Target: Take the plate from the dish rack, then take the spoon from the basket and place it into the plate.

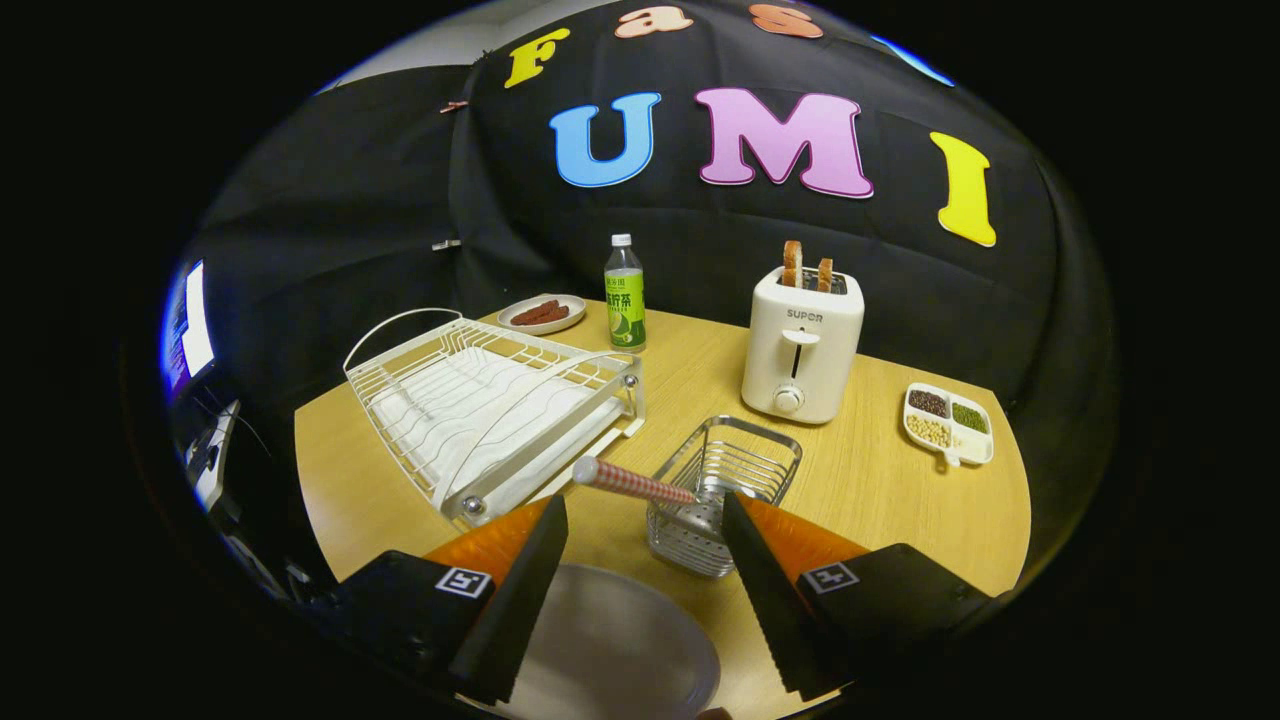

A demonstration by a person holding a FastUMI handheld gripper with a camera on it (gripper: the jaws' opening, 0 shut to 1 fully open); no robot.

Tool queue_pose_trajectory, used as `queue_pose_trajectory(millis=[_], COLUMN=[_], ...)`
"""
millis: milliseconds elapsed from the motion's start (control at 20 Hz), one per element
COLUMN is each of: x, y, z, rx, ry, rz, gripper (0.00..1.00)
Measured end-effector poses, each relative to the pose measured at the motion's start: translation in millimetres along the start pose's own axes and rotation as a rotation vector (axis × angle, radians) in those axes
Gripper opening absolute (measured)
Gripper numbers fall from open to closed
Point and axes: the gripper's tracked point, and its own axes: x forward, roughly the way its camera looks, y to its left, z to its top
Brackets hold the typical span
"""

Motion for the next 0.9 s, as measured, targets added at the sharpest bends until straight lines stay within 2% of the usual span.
queue_pose_trajectory(millis=[100, 200, 600, 900], x=[11.6, 21.5, 36.9, 33.0], y=[0.7, -0.5, 5.0, 0.3], z=[4.9, 6.2, 6.6, 11.0], rx=[-0.019, -0.036, -0.064, -0.069], ry=[-0.011, -0.012, -0.007, 0.018], rz=[0.001, -0.007, -0.010, -0.006], gripper=[0.95, 0.90, 0.58, 0.52])
